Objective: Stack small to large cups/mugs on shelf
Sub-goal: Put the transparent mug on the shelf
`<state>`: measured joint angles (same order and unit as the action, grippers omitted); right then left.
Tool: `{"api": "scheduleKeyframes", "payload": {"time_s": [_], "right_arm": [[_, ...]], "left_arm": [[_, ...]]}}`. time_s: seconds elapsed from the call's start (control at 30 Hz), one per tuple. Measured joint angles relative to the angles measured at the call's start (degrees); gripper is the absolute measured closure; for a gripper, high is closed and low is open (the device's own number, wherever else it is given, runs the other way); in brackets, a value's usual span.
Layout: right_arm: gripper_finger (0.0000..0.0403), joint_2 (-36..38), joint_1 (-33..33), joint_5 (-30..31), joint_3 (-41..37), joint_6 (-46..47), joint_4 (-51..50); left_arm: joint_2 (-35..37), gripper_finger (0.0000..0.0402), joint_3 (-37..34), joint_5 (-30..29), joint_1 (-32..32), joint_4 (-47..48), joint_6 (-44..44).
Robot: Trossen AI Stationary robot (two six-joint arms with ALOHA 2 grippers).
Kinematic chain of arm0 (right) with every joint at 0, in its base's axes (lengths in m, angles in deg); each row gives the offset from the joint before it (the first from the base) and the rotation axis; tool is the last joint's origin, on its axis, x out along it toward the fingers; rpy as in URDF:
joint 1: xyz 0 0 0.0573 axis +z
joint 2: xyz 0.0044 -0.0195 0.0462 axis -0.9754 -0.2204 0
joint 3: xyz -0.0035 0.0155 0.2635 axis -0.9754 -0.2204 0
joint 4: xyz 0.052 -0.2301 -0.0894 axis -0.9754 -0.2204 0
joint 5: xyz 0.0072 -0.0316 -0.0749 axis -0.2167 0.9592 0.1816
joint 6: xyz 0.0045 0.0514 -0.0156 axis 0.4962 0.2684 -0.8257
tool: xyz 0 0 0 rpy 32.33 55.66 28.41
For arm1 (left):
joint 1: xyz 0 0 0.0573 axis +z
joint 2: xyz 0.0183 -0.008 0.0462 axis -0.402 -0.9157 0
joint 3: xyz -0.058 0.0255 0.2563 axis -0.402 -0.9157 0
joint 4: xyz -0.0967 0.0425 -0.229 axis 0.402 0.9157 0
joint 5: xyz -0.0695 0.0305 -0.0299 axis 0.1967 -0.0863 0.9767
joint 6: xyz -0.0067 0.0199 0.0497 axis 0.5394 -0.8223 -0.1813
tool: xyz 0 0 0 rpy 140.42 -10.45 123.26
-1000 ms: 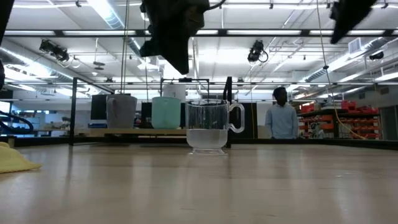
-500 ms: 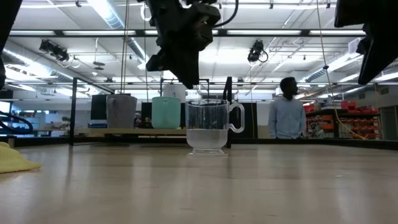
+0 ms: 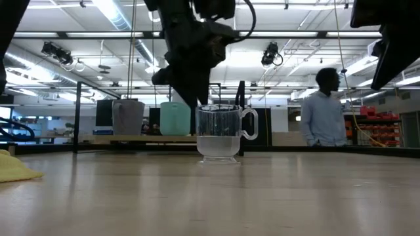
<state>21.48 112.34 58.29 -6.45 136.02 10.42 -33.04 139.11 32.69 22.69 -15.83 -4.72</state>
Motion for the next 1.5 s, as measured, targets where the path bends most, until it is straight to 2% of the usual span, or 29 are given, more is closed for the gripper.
{"api": "scheduleKeyframes", "payload": {"time_s": [0.23, 0.67, 0.83, 1.0, 1.07, 1.33, 1.5], "right_arm": [[0.0296, 0.0, 0.0, 0.0, 0.0, -0.5, 0.8], [0.0296, 0.0, 0.0, 0.1, 0.0, -1.2, 1.5], [0.0296, 0.0, 0.0, 0.1, 0.0, -1.2, 1.6], [0.0296, 0.0, 0.0, 0.1, 0.0, -1.5, 1.7], [0.0295, 0.0, 0.0, 0.1, 0.0, -1.7, 1.7], [0.0295, 0.0, 0.0, 0.1, 0.0, -1.7, 1.7], [0.0295, 0.0, 0.0, 0.3, 0.0, -2.1, 1.6]], "left_arm": [[-1.2, 0.0262, 0.0, 0.2, 0.0, -0.7, 0.0], [-3.6, 0.0283, 0.0, 0.3, 0.2, -1.0, -0.5], [-3.9, 0.0312, 0.0, 0.2, 0.3, -1.9, -0.8], [-3.9, 0.0375, 0.0, 0.2, 0.5, -1.9, -2.5], [-3.9, 0.0391, 0.0, 0.2, 0.6, -1.9, -4.3], [-2.1, 0.0394, 0.3, 5.0, 0.7, -0.9, -13.0], [-0.8, 0.0395, 8.1, 5.6, 1.3, 10.7, -19.0]]}}
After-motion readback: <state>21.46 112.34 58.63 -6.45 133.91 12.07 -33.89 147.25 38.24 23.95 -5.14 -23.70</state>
